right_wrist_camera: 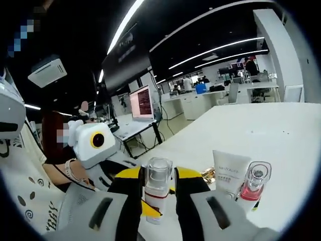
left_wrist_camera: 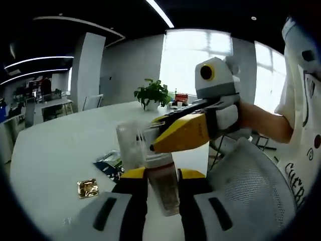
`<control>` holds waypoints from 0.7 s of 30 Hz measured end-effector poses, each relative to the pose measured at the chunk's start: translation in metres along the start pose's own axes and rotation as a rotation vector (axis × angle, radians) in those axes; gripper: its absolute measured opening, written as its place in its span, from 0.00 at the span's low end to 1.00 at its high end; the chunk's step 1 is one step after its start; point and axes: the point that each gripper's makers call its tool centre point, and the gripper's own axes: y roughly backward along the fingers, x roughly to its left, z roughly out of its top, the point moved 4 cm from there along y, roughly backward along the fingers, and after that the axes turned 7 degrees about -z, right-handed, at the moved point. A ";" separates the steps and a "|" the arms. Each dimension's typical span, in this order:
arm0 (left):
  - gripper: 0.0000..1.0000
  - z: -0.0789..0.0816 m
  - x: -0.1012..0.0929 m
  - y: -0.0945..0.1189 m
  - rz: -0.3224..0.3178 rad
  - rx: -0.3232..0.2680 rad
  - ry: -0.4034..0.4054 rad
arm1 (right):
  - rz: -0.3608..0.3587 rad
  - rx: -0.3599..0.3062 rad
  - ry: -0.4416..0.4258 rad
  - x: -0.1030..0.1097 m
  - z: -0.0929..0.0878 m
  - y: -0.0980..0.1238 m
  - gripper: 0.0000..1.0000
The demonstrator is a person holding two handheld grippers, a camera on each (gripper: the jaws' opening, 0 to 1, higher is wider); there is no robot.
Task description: Arrange the skincare products in the storage area until every visible bottle or jar stands upright without overlapping.
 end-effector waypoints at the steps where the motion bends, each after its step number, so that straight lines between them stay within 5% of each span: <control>1: 0.17 0.000 -0.001 -0.001 -0.008 0.001 -0.004 | 0.004 -0.003 0.002 0.000 0.001 0.001 0.25; 9: 0.18 0.001 -0.015 -0.012 -0.077 0.007 -0.046 | 0.034 -0.002 0.021 -0.001 -0.005 0.012 0.22; 21: 0.20 -0.019 -0.010 -0.027 -0.025 0.119 -0.100 | -0.015 0.000 0.109 -0.003 -0.026 0.006 0.21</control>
